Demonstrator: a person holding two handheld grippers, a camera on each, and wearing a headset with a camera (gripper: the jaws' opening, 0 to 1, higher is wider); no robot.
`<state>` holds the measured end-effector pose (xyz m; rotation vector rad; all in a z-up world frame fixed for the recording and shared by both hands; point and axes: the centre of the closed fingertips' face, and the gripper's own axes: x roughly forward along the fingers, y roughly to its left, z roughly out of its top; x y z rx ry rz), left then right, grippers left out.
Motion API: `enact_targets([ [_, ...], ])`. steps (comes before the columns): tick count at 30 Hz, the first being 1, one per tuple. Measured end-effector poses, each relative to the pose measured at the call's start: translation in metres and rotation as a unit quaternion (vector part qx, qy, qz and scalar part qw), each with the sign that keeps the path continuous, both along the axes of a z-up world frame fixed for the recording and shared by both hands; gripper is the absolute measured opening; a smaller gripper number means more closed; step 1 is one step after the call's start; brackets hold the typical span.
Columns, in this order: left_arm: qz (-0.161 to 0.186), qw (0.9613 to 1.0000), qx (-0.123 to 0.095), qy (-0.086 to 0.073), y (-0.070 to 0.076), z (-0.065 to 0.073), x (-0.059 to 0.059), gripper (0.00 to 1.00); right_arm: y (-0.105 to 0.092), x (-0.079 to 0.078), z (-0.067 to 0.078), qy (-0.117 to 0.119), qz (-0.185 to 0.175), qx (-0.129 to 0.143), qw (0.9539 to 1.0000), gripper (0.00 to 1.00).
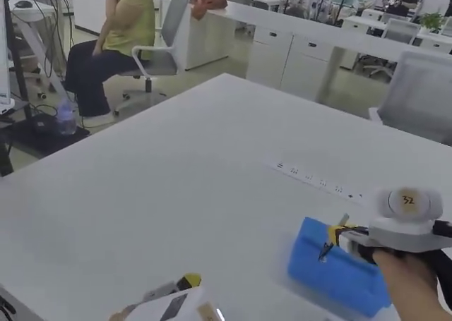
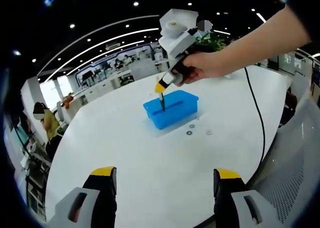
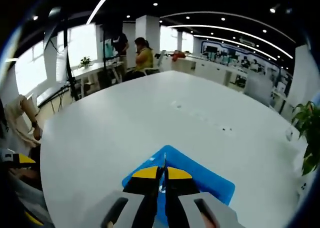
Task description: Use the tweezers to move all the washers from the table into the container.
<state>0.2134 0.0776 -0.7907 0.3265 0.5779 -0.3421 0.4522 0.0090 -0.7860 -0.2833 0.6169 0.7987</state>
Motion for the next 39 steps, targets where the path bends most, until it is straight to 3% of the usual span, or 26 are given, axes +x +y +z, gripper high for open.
enact_targets([
  [7,0.002,1.0,0.006,0.004,0.001,-0.002,0.0,0.81,0.001,-0.004,-0.015,0.01,-0.008,0.003,0.9999,0.0],
  [13,0.004,1.0,0.006,0.005,0.002,-0.003,0.0,0.8,0.011,-0.004,-0.015,0.01,-0.005,0.016,0.9998,0.0],
  [23,0.005,0.9999,0.009,0.008,0.003,-0.004,0.0,0.8,0.019,-0.003,-0.022,0.01,-0.001,0.011,0.9999,0.0],
  [24,0.005,0.9999,0.009,0.007,0.003,-0.004,0.0,0.8,0.021,-0.004,-0.02,0.003,0.001,0.016,0.9999,0.0],
  [35,0.008,0.9999,0.01,0.006,0.006,-0.003,0.0,0.79,0.019,-0.003,-0.021,0.015,-0.01,0.013,0.9998,0.02],
  [39,0.008,0.9999,0.012,0.007,0.007,-0.004,0.0,0.79,0.018,-0.003,-0.006,0.002,-0.012,0.028,0.9995,0.02],
])
